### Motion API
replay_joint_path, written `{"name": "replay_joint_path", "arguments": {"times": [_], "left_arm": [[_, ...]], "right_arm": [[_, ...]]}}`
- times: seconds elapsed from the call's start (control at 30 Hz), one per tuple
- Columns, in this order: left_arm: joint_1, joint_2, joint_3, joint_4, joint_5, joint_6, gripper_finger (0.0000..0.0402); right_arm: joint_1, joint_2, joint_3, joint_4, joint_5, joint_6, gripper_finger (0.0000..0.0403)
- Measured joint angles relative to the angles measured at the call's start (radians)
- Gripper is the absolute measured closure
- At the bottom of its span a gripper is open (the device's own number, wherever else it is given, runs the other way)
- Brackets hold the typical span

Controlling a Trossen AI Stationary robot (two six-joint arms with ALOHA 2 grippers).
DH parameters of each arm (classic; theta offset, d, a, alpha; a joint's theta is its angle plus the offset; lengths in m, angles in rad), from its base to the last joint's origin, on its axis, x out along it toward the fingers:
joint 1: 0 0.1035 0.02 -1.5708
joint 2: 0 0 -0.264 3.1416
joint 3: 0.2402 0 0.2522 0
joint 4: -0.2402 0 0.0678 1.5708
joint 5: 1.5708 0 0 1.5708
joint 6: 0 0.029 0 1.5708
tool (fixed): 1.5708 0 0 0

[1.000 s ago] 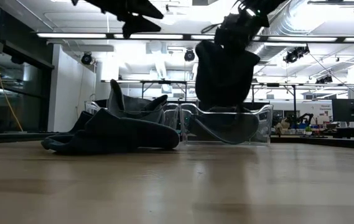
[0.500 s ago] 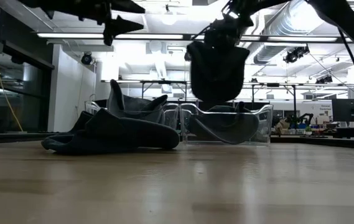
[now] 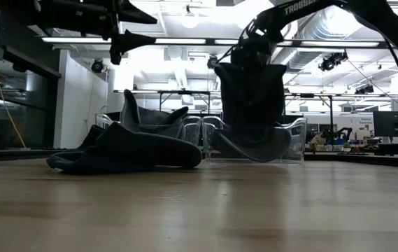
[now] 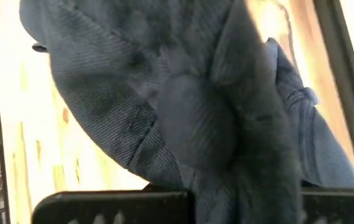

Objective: Pick & Place hat
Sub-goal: Put the dark blue cap into the right transparent bin

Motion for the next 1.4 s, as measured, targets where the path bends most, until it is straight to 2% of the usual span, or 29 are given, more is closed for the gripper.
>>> {"name": "replay_joint_path", "arguments": {"times": [0.43,0.87,1.03,1.2,1.33,1.4], "left_arm": [[0.0,0.0,0.0,0.003,-0.009,-0.011,0.0188],[0.0,0.001,0.0,0.002,-0.013,-0.019,0.0188],[0.0,0.001,0.0,-0.001,-0.028,-0.019,0.0188],[0.0,0.001,0.001,-0.004,-0.028,-0.019,0.0188],[0.0,0.001,0.001,-0.004,-0.028,-0.019,0.0188],[0.0,0.001,0.001,-0.004,-0.029,-0.019,0.0188]], "right_arm": [[0.006,0.0,-0.226,0.13,-0.017,0.0,0.0403],[0.022,-0.002,-0.336,0.281,-0.013,0.016,0.0402],[0.027,-0.002,-0.342,0.367,0.125,0.057,0.0401],[0.028,-0.002,-0.343,0.382,0.148,0.043,0.04],[0.044,-0.002,-0.343,0.388,0.231,0.026,0.04],[0.054,-0.002,-0.343,0.391,0.239,-0.002,0.04]]}}
